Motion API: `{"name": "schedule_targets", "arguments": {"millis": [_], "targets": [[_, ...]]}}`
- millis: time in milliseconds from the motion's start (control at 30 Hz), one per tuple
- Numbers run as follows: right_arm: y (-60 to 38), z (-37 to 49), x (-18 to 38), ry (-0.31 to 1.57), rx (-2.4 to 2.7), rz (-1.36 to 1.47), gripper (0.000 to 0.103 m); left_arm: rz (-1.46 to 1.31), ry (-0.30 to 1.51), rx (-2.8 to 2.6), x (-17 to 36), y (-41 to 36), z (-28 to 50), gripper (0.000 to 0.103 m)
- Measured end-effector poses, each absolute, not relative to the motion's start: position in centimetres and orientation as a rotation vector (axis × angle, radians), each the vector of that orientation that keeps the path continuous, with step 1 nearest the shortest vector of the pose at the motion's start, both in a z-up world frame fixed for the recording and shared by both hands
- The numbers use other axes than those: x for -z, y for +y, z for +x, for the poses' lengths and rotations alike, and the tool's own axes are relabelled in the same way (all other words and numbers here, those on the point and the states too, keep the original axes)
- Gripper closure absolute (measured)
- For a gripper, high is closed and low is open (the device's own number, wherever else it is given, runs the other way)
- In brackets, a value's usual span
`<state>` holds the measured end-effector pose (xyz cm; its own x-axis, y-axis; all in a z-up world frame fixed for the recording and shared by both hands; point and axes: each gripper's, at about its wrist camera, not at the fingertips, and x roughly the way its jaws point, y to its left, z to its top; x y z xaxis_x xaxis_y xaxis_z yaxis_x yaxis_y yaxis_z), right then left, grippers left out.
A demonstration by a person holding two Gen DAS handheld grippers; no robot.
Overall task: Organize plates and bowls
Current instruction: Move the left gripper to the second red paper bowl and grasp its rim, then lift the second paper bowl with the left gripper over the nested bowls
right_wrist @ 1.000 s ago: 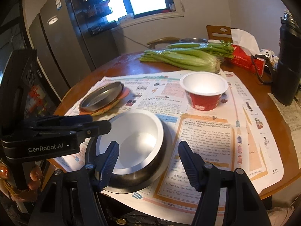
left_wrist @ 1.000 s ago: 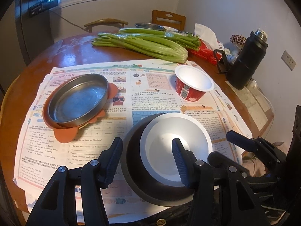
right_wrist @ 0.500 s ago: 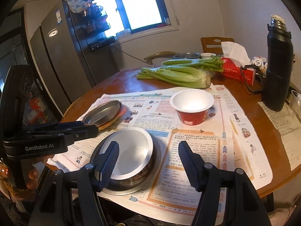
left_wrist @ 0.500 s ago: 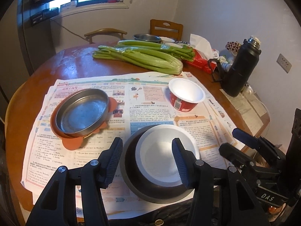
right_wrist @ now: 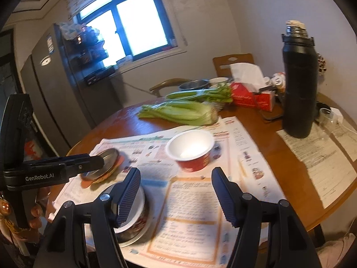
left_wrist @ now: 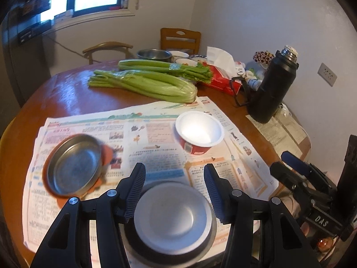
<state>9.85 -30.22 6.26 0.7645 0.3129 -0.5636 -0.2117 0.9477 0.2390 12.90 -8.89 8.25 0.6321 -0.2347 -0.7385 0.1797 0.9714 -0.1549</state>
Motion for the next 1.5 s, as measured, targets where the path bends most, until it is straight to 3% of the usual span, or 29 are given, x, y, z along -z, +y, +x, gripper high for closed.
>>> {"name": "schedule_targets", "arguments": {"millis": [700,1500], "targets": [[-30.2,20.2,-1.8,0.821,-0.235,0.181,0.037,0.009,1.003,0.323,-4.6,-13.3,26.6,0.047],[-25.2,24.1,3.0,0.979,-0.418,0.176,0.037,-0.069,1.154,0.414,1.7,-13.3,30.6,0.047]]}}
